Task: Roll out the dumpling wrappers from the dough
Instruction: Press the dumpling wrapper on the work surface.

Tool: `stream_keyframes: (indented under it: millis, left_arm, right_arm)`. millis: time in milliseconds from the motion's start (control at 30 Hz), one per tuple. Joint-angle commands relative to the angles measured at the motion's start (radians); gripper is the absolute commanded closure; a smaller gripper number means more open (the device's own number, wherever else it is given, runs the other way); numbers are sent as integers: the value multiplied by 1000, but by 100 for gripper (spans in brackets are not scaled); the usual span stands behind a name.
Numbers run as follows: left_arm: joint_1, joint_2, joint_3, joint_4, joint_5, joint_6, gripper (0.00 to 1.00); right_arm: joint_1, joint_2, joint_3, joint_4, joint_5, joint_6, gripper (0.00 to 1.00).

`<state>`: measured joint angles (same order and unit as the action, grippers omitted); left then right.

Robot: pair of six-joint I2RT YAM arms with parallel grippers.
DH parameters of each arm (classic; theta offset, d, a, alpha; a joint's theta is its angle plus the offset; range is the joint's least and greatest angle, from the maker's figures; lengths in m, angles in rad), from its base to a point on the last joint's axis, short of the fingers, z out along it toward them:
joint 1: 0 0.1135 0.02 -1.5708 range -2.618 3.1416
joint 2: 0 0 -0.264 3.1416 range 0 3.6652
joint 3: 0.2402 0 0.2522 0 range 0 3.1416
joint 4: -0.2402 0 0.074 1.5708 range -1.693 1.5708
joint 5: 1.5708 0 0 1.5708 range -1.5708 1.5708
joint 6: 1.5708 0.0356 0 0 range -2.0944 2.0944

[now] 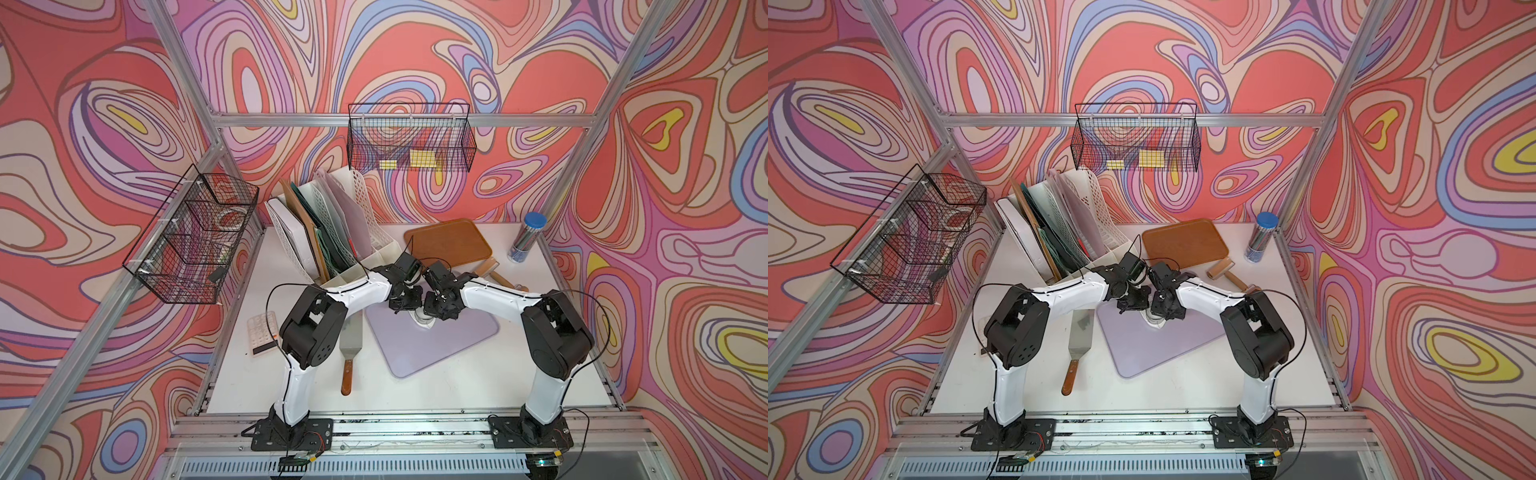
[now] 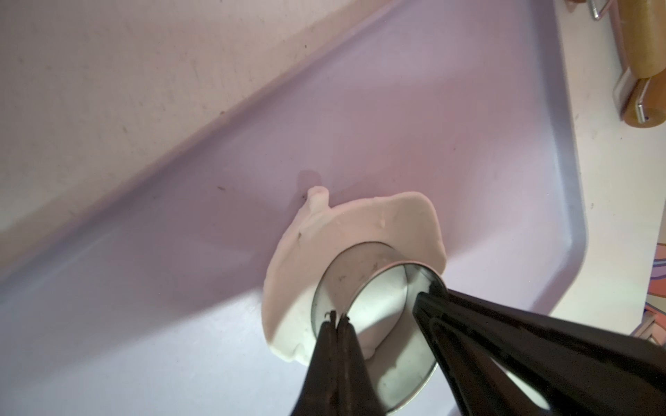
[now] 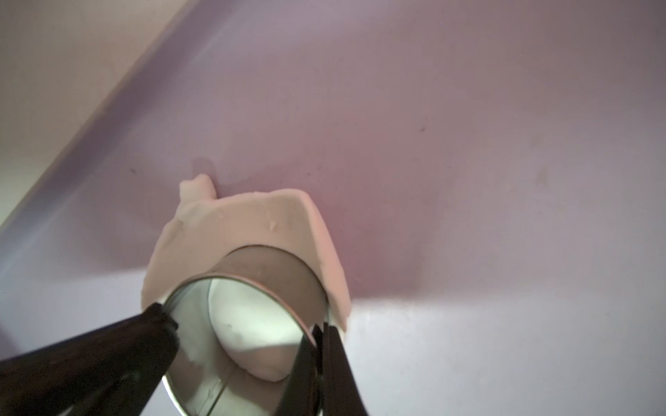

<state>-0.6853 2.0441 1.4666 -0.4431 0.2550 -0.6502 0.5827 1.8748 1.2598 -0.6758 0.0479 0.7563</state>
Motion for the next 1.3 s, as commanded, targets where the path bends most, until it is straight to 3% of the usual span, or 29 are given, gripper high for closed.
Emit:
stream_keyframes:
  millis: [0, 67, 200, 400, 567, 733, 833, 933, 1000, 1100, 1267]
  left_arm:
    - [-67, 81, -135, 5, 69, -61, 100]
    - [-70, 55, -200, 21, 93, -85, 100]
    - [-86, -5, -309, 87, 165, -124, 100]
    - [-89, -86, -347, 102, 183, -122, 100]
    - [-38, -7, -256, 101, 169, -118, 100]
    - [-10, 109, -35, 11, 121, -56, 100]
    - [-8, 165, 62, -38, 100, -25, 100]
    - [-12, 181, 70, -46, 106, -17, 100]
    - [-20, 163, 27, -38, 108, -21, 100]
    - [-37, 111, -83, -10, 129, -42, 100]
    - [-68, -8, -298, 119, 193, -117, 100]
  right_arm:
    - [-6, 110, 40, 70, -79, -80, 100]
    - [-33, 135, 86, 64, -30, -188, 100]
    - [-49, 204, 217, 50, -52, -433, 100]
    - [-94, 270, 334, 31, -166, -587, 100]
    - [-91, 234, 277, -36, -213, -470, 100]
    - [-2, 96, 73, -73, -191, -167, 100]
    - [68, 17, -50, 19, -226, 20, 100]
    - [102, -37, -90, 75, -176, 121, 100]
    - [99, -37, -64, 65, -93, 119, 100]
    - [68, 26, 27, 49, -7, 12, 100]
    - [-14, 151, 164, 137, -19, -260, 100]
